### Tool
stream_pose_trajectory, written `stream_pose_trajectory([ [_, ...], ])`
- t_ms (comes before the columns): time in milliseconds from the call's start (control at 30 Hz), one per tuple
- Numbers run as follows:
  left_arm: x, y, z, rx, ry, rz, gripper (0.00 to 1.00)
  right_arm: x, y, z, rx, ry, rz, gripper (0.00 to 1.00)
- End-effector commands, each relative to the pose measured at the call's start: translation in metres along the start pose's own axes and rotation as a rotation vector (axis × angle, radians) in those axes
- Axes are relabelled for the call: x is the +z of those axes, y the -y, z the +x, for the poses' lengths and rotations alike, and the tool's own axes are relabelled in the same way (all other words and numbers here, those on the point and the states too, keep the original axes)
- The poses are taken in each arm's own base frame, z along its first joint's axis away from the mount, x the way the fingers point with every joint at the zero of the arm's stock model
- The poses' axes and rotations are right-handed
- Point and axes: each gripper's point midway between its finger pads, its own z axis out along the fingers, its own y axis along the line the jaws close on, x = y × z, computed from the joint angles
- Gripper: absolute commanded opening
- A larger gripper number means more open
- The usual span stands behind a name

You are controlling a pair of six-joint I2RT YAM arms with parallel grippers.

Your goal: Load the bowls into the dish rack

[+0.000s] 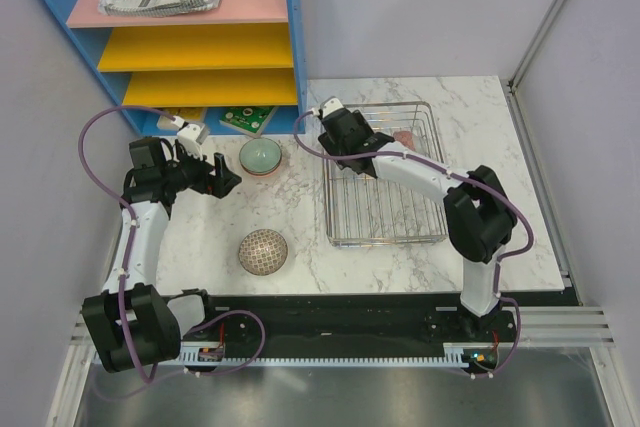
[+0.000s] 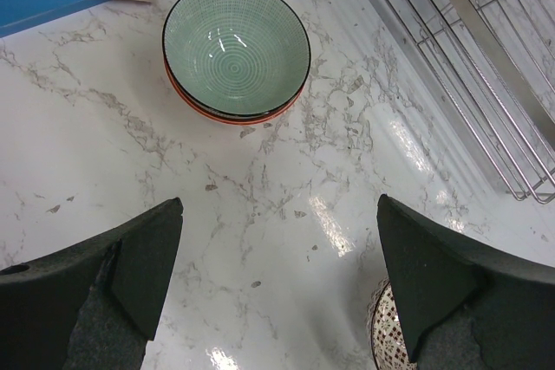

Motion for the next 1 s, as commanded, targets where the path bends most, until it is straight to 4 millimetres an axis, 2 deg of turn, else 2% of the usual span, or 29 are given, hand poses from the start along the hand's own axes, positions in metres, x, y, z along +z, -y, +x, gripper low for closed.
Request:
stream_pose_trajectory([
  [0,-0.003,0.001,-0.011,0.049,0.047,0.004,1.00,0.001,-0.020,-0.007,-0.020,0.005,-0.051,0.78],
  [200,-0.003,0.002,-0.010,0.052,0.045,0.008,1.00,0.006,-0.023,-0.001,-0.033,-0.015,-0.045,0.89],
  [233,-0.003,0.001,-0.009,0.052,0.044,0.008,1.00,0.007,-0.024,-0.001,-0.033,-0.016,-0.047,0.94],
  [300,-0.003,0.001,-0.010,0.055,0.046,0.009,1.00,0.007,-0.023,-0.003,-0.035,-0.016,-0.046,0.98],
  [433,-0.002,0.002,-0.009,0.057,0.043,0.016,1.00,0.002,-0.016,-0.011,-0.047,-0.006,-0.031,0.98],
  [667,-0.002,0.013,0.000,0.081,0.004,0.092,1.00,-0.026,0.013,-0.048,-0.035,0.082,0.023,0.98],
  [800,-0.004,0.013,0.012,0.143,-0.026,0.098,1.00,-0.039,0.028,-0.058,-0.032,0.111,0.050,0.98],
  [967,-0.003,0.021,0.037,0.152,-0.091,0.156,1.00,-0.049,0.044,-0.063,-0.013,0.132,0.064,0.98],
])
